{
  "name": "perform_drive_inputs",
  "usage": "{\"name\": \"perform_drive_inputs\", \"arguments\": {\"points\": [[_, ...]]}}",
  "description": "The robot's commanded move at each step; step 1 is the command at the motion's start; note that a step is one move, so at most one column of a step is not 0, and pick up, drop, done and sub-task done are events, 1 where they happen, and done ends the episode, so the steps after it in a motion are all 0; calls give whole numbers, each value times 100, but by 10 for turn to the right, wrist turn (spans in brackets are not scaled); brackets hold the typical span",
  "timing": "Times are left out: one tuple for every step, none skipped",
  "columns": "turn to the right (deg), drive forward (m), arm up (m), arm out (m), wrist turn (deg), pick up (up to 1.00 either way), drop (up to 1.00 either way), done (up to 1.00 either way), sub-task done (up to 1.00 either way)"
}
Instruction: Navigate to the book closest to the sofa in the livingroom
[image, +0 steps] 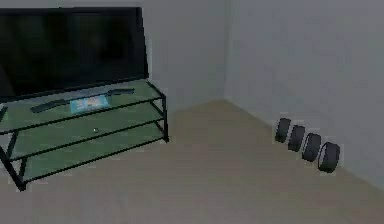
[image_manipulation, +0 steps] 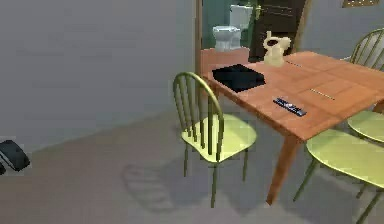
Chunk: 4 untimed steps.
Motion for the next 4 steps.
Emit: {"name": "perform_drive_inputs", "arguments": {"points": [[450, 0, 0, 0, 0, 0, 0, 0, 0], [450, 0, 0, 0, 0, 0, 0, 0, 0], [450, 0, 0, 0, 0, 0, 0, 0, 0], [420, 0, 0, 0, 0, 0, 0, 0, 0]]}}
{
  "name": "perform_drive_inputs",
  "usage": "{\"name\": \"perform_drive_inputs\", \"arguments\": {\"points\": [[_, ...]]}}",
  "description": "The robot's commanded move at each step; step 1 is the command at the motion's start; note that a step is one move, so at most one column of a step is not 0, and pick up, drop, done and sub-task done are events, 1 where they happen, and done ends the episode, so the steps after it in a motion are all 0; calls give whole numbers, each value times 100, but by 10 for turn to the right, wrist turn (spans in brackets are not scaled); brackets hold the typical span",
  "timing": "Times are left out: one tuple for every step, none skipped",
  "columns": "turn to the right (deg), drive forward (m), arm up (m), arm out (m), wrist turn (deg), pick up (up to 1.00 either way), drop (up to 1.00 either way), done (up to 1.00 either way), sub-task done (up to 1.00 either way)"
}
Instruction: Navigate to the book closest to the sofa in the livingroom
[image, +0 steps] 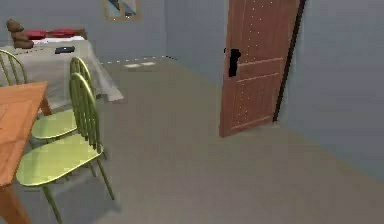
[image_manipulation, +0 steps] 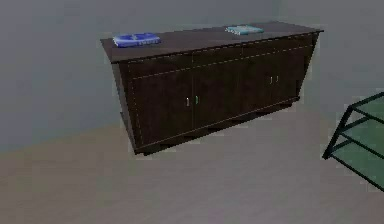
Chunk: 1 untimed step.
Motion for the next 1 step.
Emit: {"name": "perform_drive_inputs", "arguments": {"points": [[0, 100, 0, 0, 0, 0, 0, 0, 0]]}}
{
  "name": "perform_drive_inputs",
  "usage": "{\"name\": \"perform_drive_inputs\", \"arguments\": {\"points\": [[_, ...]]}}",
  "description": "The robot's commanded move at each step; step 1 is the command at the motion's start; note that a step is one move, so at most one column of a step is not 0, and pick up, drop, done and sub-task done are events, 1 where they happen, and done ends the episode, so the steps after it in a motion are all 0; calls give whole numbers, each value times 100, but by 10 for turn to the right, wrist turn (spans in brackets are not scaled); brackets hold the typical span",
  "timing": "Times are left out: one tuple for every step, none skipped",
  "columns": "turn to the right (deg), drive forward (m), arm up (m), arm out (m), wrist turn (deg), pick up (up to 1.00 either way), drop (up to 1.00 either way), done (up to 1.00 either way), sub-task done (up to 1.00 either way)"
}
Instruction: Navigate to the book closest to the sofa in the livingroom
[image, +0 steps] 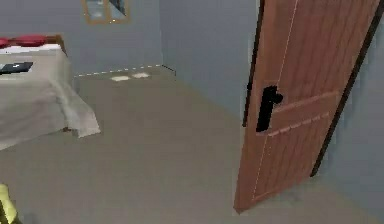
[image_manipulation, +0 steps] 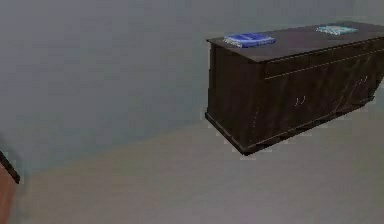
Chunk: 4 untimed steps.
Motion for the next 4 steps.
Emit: {"name": "perform_drive_inputs", "arguments": {"points": [[150, 0, 0, 0, 0, 0, 0, 0, 0], [0, 20, 0, 0, 0, 0, 0, 0, 0], [-390, 0, 0, 0, 0, 0, 0, 0, 0], [0, 75, 0, 0, 0, 0, 0, 0, 0]]}}
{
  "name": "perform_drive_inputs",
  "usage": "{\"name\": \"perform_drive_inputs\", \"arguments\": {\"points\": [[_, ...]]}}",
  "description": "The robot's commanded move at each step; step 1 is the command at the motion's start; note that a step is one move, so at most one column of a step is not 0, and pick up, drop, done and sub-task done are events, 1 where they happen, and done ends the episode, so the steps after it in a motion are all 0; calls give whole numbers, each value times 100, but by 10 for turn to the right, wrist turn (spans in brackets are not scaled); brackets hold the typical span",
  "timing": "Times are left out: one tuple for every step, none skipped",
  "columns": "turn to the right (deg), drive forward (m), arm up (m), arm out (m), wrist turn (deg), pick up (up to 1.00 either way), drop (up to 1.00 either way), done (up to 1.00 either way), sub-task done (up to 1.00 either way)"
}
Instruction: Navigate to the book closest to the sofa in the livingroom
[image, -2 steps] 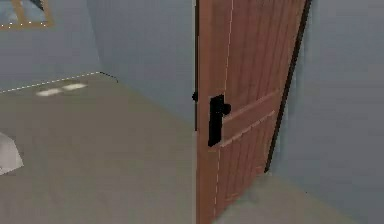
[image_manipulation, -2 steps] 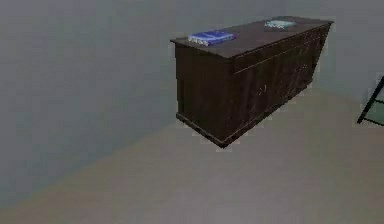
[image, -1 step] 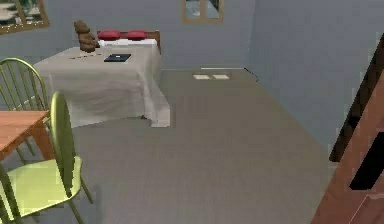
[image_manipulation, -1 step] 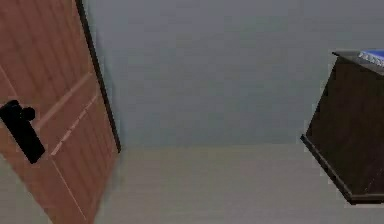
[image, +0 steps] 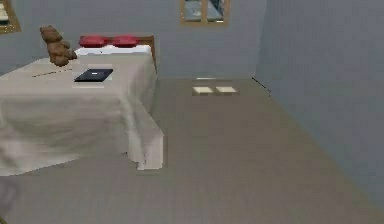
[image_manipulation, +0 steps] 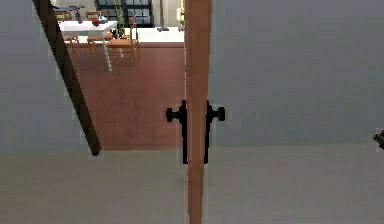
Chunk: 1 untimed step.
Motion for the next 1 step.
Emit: {"name": "perform_drive_inputs", "arguments": {"points": [[450, 0, 0, 0, 0, 0, 0, 0, 0]]}}
